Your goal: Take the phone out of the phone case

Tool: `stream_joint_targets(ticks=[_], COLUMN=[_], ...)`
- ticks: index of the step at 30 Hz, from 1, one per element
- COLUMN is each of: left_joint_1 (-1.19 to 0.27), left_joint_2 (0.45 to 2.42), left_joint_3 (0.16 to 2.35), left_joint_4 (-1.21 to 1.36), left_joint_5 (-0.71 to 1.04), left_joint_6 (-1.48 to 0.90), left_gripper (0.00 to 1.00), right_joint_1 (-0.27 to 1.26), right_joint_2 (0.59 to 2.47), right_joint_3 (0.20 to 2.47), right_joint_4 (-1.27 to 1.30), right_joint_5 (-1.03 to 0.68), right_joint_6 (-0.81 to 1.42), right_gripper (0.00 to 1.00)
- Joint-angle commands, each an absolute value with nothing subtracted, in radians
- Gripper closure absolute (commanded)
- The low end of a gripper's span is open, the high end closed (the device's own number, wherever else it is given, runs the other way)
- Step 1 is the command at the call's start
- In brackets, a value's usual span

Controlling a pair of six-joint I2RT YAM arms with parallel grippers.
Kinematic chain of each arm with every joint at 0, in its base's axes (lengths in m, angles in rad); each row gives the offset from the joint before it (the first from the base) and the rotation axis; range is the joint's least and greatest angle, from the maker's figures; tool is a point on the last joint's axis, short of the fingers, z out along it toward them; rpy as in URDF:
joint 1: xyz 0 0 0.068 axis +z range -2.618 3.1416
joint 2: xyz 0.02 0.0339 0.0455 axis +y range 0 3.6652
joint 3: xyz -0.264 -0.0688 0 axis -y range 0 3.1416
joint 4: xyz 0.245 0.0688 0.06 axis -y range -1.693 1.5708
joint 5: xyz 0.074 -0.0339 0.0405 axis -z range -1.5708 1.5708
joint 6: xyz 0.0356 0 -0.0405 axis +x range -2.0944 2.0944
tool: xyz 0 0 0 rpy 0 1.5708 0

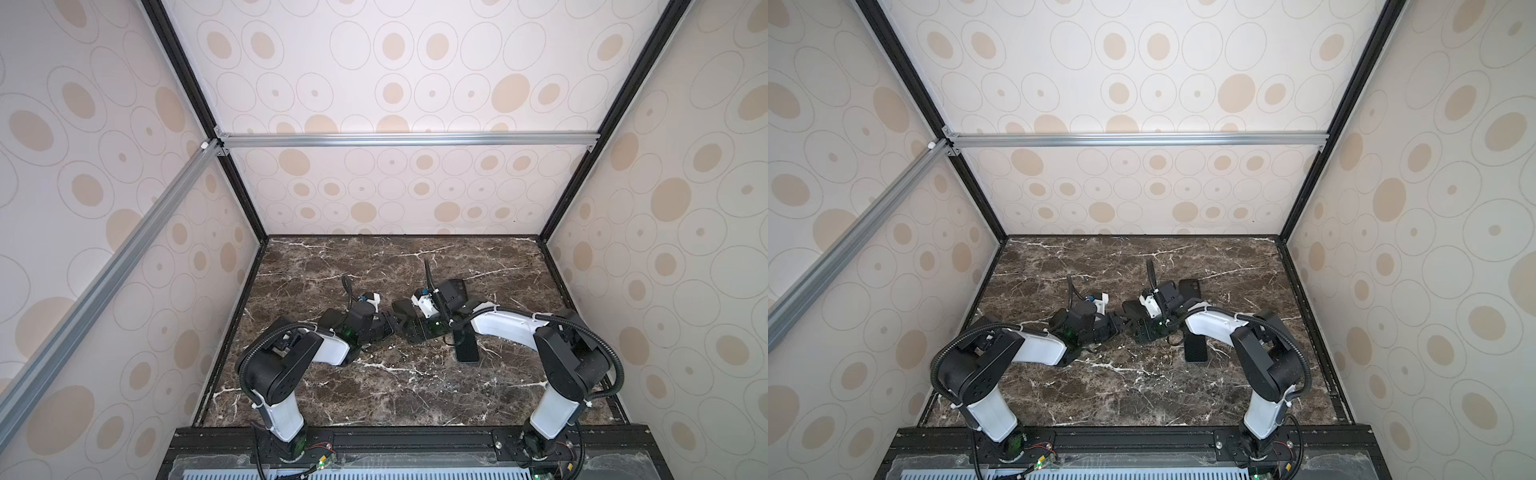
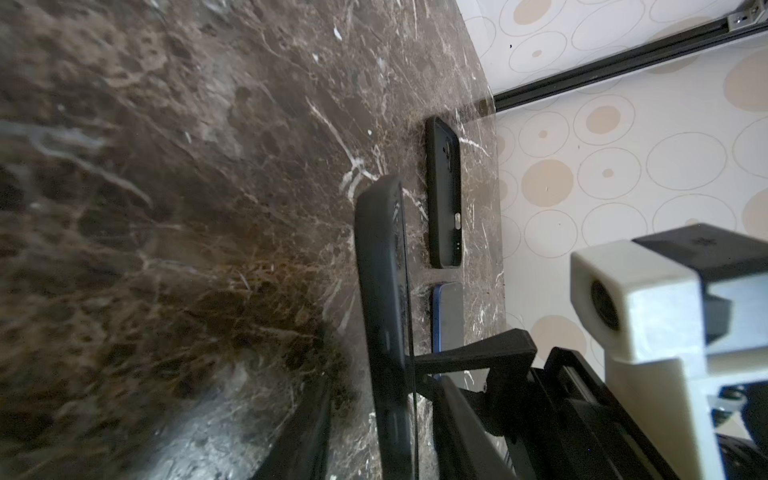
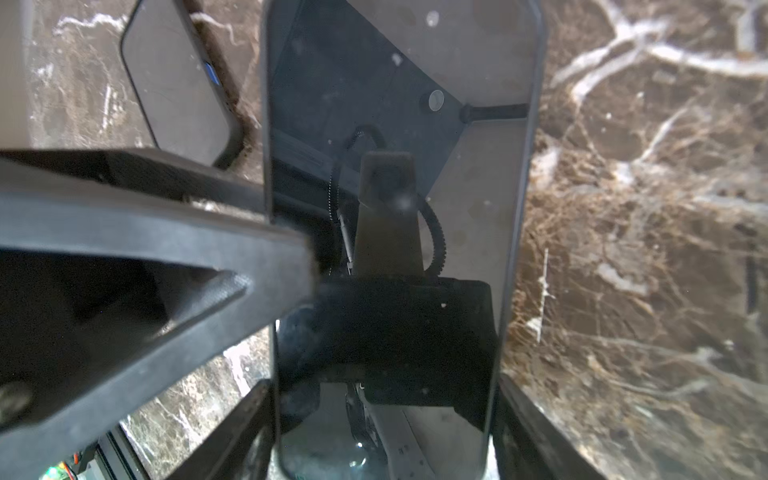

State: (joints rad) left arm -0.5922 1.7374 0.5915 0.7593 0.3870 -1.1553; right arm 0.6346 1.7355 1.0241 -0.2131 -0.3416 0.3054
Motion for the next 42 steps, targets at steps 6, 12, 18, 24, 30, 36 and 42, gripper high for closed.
stream_joint_targets(ticks=[6,12,18,24,30,36,42], left_joint_1=[-0.605,-0.604,-0.603,-0.592,-0.582,-0.578,-0.577], left_joint_2=[1.761,1.749,1.707,1.594,1.420,1.317,1.193], left_joint_3=[0.623,0.624,0.633,0.653,0.750,0.832,0.790], left_joint_4=[0.822,0.821,0.809,0.744,0.481,0.347,0.430], left_joint_5=[0.417,0.427,0.433,0.428,0.344,0.321,0.299], left_joint_6=[-1.171,-1.160,-1.133,-1.048,-0.833,-0.705,-0.680], left_gripper=[0.79,0.90,1.00,1.00,1.00,1.00,1.00], right_joint_1=[0.660,0.663,0.663,0.663,0.663,0.660,0.659], right_joint_2=[1.693,1.682,1.641,1.491,1.271,1.154,1.079], right_joint_3=[1.038,1.043,1.036,0.956,0.817,0.881,0.905], right_joint_4=[-0.182,-0.203,-0.213,-0.101,0.090,-0.052,0.024], right_joint_5=[-0.343,-0.308,-0.272,-0.237,-0.216,-0.122,-0.192], right_joint_6=[0.275,0.252,0.242,0.241,0.230,0.230,0.243], right_gripper=[0.25,0.25,0.24,0.06,0.00,0.03,0.14])
